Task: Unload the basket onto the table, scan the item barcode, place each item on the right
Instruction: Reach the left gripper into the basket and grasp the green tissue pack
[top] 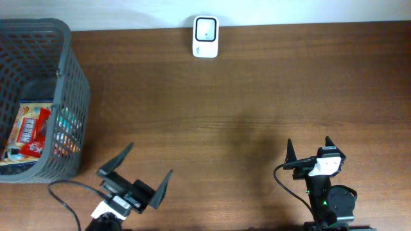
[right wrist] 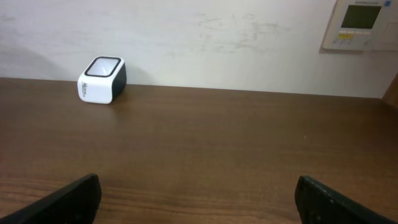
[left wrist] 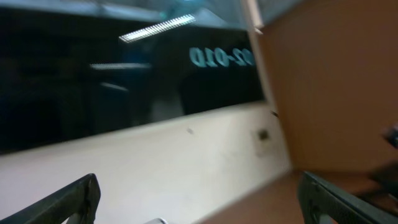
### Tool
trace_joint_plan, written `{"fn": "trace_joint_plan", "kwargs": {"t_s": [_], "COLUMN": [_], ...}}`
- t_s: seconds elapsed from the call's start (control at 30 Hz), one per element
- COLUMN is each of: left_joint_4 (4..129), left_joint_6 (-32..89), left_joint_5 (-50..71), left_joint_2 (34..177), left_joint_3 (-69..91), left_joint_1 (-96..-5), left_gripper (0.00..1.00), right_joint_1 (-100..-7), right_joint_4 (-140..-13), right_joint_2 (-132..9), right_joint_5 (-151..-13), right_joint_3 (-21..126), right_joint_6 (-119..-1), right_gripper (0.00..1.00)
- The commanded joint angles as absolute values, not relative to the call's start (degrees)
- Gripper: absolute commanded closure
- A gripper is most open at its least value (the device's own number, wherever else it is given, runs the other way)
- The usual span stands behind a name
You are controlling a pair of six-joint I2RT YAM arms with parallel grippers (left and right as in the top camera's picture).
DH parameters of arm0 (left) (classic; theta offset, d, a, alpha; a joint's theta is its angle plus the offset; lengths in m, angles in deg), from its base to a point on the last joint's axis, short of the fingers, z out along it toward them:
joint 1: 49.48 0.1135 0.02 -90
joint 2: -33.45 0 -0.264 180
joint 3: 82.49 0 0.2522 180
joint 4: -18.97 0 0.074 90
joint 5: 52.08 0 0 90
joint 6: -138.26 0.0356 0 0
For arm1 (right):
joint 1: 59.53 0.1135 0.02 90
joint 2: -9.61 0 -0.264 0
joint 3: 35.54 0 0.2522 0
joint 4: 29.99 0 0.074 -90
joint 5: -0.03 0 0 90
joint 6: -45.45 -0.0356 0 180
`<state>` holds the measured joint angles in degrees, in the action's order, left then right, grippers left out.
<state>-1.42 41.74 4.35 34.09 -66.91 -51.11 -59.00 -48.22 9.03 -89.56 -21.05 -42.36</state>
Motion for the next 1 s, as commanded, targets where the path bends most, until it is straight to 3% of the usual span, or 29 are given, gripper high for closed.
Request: {"fn": "trace_joint_plan", "kwargs": {"t_s": [0.0,0.03,0.13,0.2,0.3,0.37,0.43,0.5,0.63,0.77,0.9,0.97], "left_joint_4": [-1.1,3.7,39.7,42.3,34.4,46.1,70.9,82.0,88.7,96.6,101.8,105.6], "left_joint_6": [41.5,41.4,41.5,41.4,38.4,39.0,49.9,50.1,39.0,34.5,33.5,33.5], "left_joint_5": [23.5,26.8,25.6,18.4,14.3,16.1,16.7,18.9,34.1,34.8,34.7,35.5], "left_joint_2": [35.2,36.9,52.7,61.5,75.3,83.5,98.0,106.1,115.8,122.2,124.7,127.9], "left_joint_3": [-58.8,-55.2,-34.5,-31.4,-24.1,-10.8,12.4,21.6,33.2,53.7,53.7,53.4], "left_joint_1": [-50.9,-50.9,-51.0,-51.0,-50.6,-49.7,-48.6,-48.6,-46.5,-29.3,-16.0,-14.0], "left_gripper": [0.01,0.01,0.01,0.01,0.01,0.01,0.01,0.01,0.01,0.01,0.01,0.01], "right_joint_1": [-59.2,-59.2,-59.2,-59.2,-59.2,-59.2,-59.2,-59.2,-59.2,-59.2,-59.2,-59.2], "right_joint_4": [-48.4,-48.4,-48.4,-48.4,-48.4,-48.4,-48.4,-48.4,-48.4,-48.4,-48.4,-48.5], "right_joint_2": [9.4,9.4,9.4,9.4,9.4,9.4,9.4,9.4,9.4,9.4,9.4,9.4], "right_joint_5": [-90.0,-90.0,-90.0,-90.0,-90.0,-90.0,-90.0,-90.0,-90.0,-90.0,-90.0,-90.0], "right_joint_3": [-21.5,-21.5,-21.5,-21.5,-21.5,-21.5,-21.5,-21.5,-21.5,-21.5,-21.5,-21.5], "right_joint_6": [-42.0,-42.0,-42.0,-42.0,-42.0,-42.0,-42.0,-42.0,-42.0,-42.0,-42.0,-42.0], "right_gripper": [0.01,0.02,0.02,0.02,0.02,0.01,0.01,0.02,0.02,0.01,0.01,0.01]}}
